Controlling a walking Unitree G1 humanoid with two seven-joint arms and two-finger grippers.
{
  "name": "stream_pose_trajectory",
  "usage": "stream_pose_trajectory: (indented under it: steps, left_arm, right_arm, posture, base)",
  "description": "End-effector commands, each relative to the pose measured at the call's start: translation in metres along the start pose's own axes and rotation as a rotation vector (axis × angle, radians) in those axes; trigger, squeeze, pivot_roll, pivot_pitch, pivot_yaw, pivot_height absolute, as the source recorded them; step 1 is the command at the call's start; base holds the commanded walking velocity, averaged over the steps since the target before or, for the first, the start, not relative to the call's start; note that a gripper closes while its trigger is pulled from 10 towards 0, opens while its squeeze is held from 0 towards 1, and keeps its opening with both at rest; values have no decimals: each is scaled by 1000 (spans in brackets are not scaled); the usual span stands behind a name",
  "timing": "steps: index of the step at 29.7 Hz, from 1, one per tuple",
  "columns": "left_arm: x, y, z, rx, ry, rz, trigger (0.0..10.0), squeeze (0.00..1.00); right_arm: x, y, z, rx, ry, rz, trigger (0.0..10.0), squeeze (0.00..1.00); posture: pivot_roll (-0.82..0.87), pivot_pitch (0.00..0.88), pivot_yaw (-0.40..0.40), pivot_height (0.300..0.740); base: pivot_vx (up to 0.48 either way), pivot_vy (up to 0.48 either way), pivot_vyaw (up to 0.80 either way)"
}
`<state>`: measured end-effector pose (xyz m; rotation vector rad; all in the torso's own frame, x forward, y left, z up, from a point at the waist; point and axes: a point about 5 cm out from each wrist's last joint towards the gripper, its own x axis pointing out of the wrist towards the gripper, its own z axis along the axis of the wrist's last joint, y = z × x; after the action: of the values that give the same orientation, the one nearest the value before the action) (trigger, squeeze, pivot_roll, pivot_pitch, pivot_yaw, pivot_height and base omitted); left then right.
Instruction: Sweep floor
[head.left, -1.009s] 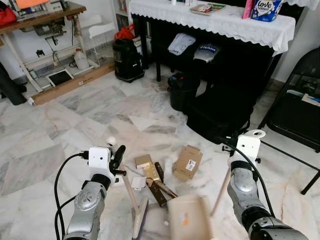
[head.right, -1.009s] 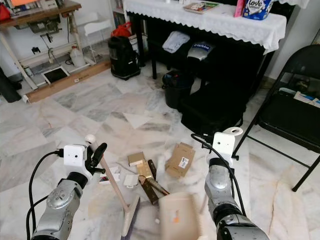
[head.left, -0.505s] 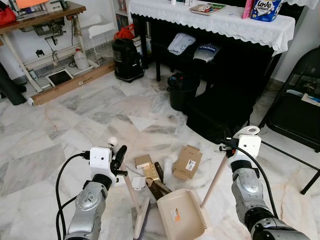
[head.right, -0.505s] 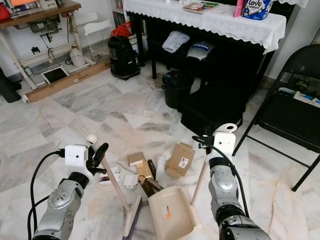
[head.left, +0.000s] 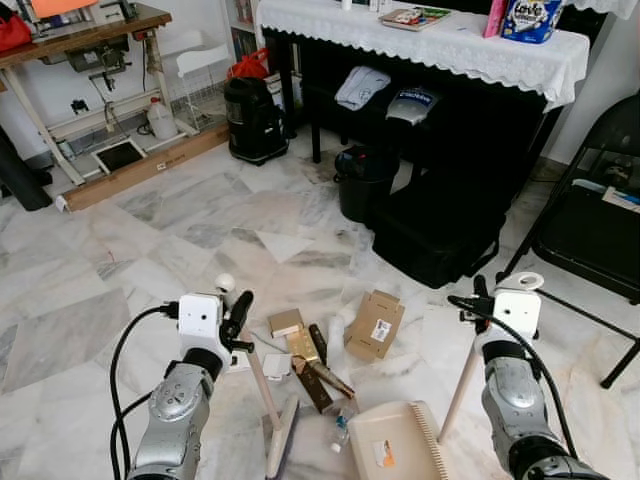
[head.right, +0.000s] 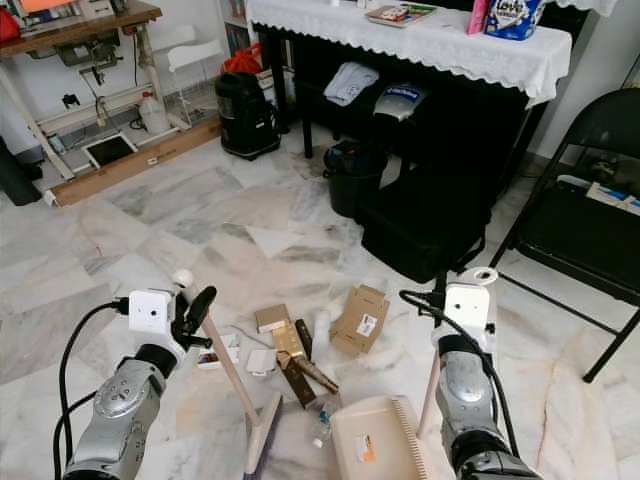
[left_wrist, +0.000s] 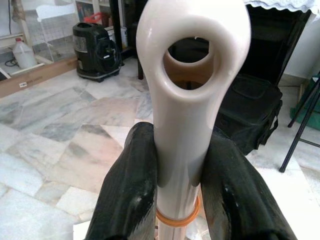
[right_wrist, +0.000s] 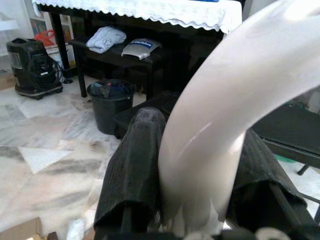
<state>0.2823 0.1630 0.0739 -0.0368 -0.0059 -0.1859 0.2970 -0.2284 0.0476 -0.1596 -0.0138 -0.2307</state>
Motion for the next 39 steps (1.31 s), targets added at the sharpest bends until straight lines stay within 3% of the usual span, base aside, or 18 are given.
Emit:
stream_pose_trajectory:
  steps: [1,14,22,39]
  left_arm:
    - [2,5,12,6,-44,5,10000,0]
    - [-2,13,17,26,-47,6,10000,0]
    - [-3,9,18,27,-44,-10,10000,0]
    - [-2,8,18,24,-32,-25,10000,0]
  right_arm:
    - [1,0,3,-8,-20,0,10000,0]
    - [-11,-1,-13,-11,50,-18,10000,0]
    - [-16,3,-20,-38,87,-1,10000,0]
    - [-43,7,-49,-58,222,11,10000,0]
  posture:
    - [118,0,37,740]
    - [165,0,52,740]
    - [173,0,54,740]
    - [170,0,57,740]
  base:
    - [0,0,0]
    - [0,0,0]
    - [0,0,0]
    - [0,0,0]
